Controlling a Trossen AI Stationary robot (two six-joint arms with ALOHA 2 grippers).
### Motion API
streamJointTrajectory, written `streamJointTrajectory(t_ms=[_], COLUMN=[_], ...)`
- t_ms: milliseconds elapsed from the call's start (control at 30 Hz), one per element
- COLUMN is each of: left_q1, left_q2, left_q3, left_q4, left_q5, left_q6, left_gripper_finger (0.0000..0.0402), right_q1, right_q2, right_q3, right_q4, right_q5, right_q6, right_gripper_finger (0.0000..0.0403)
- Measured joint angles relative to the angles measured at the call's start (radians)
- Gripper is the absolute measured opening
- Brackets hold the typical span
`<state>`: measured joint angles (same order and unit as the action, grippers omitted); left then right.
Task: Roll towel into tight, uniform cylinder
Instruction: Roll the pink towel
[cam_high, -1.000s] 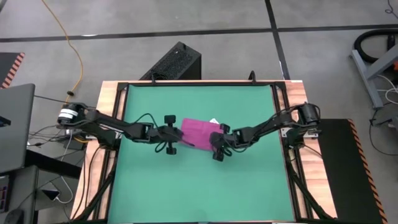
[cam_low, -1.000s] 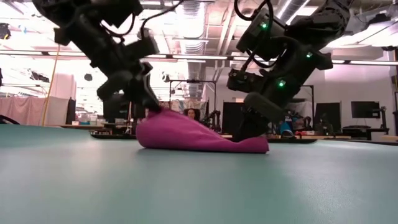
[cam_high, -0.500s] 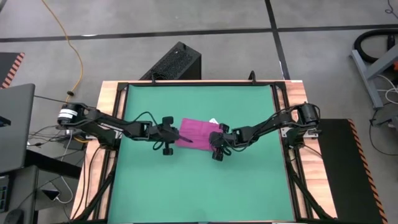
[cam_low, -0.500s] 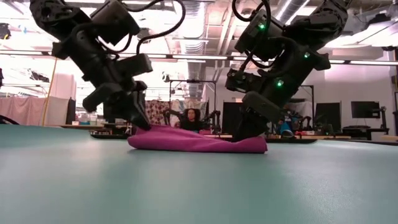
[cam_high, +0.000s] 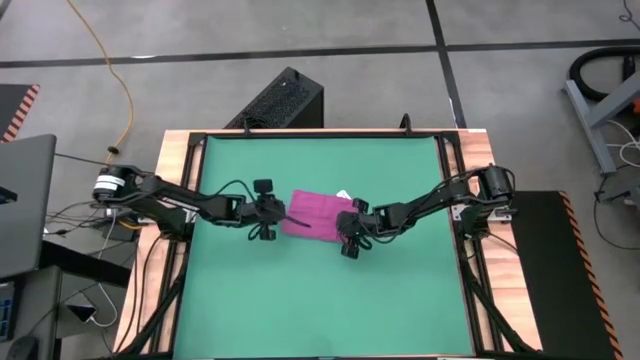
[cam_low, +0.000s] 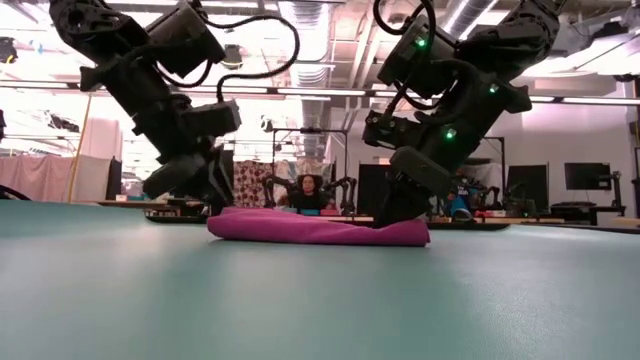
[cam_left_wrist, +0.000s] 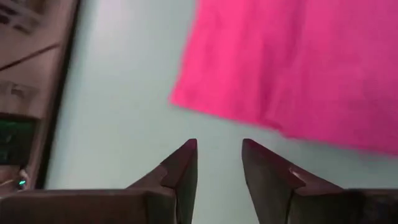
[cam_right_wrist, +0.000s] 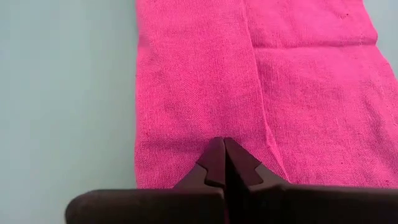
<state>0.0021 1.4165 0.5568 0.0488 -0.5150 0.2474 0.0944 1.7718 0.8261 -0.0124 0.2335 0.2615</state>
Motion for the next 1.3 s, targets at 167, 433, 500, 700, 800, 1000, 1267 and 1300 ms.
streamJointTrajectory(t_ms=[167, 433, 500, 700, 800, 1000, 1267, 1300], left_q1=[-0.014, -0.015, -0.01, 0.045, 0.067, 0.097, 0.116, 0.118], left_q2=[-0.058, -0.009, 0.013, 0.113, 0.181, 0.275, 0.288, 0.288], left_q3=[-0.014, -0.138, -0.158, -0.177, -0.175, -0.172, -0.172, -0.172], left_q4=[0.164, 0.471, 0.52, 0.576, 0.639, 0.718, 0.684, 0.679], left_q5=[0.192, 0.4, 0.395, 0.39, 0.413, 0.416, 0.417, 0.416], left_q6=[0.008, 0.074, 0.084, 0.091, 0.102, 0.081, 0.05, 0.043], left_gripper_finger=[0.0064, 0.0001, 0.0, 0.0, 0.0, 0.0, 0.0, 0.0], right_q1=[-0.006, -0.013, -0.013, -0.013, -0.013, -0.008, 0.051, 0.061], right_q2=[0.0, 0.0, 0.0, 0.0, 0.0, 0.001, -0.114, -0.137], right_q3=[-0.001, -0.001, -0.001, -0.001, -0.002, -0.002, -0.007, -0.005], right_q4=[-0.001, -0.001, -0.001, 0.0, 0.001, 0.006, -0.017, -0.022], right_q5=[-0.006, -0.007, -0.007, -0.006, -0.006, -0.001, 0.211, 0.248], right_q6=[0.0, 0.001, 0.002, 0.003, 0.003, 0.003, -0.062, -0.067], right_gripper_finger=[0.0014, 0.0014, 0.0014, 0.0014, 0.0014, 0.0014, 0.0014, 0.0014])
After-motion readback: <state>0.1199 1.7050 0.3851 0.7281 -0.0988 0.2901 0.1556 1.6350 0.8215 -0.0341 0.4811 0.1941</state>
